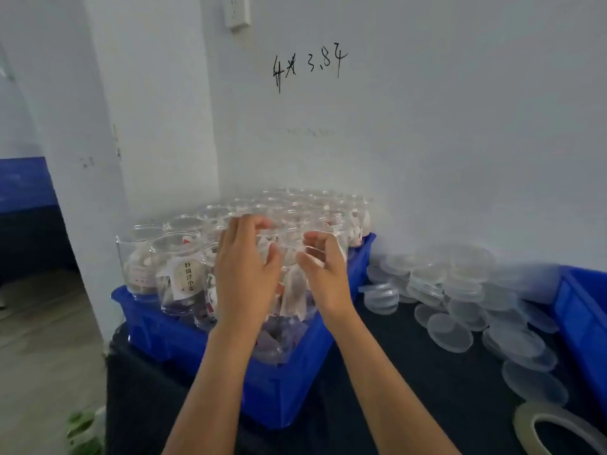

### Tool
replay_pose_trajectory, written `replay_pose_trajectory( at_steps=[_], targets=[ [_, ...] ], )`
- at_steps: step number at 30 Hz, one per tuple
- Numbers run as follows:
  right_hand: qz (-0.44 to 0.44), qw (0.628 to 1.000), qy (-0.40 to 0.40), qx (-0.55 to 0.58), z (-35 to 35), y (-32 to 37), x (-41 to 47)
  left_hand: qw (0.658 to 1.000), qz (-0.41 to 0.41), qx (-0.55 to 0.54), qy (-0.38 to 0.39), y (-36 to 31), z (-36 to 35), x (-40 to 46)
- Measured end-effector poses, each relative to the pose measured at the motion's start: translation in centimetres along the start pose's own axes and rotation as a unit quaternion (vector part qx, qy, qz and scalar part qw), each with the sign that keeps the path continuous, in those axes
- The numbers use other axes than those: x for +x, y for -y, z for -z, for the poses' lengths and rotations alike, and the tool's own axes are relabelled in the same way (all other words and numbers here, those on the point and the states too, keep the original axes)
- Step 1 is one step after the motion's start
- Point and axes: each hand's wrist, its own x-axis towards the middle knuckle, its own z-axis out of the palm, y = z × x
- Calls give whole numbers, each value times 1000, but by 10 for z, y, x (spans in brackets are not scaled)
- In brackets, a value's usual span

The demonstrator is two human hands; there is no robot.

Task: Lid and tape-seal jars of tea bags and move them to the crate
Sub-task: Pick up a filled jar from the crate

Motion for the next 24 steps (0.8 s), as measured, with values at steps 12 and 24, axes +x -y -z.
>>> replay_pose_trajectory(
  at_steps=[12,24],
  targets=[
    [-54,997,35,-42,-10,-27,-14,947,177,-266,28,24,-20,-45],
    [-42,994,15,-95,4,-19,-16,929,186,-318,31,12,-36,-64]
  ],
)
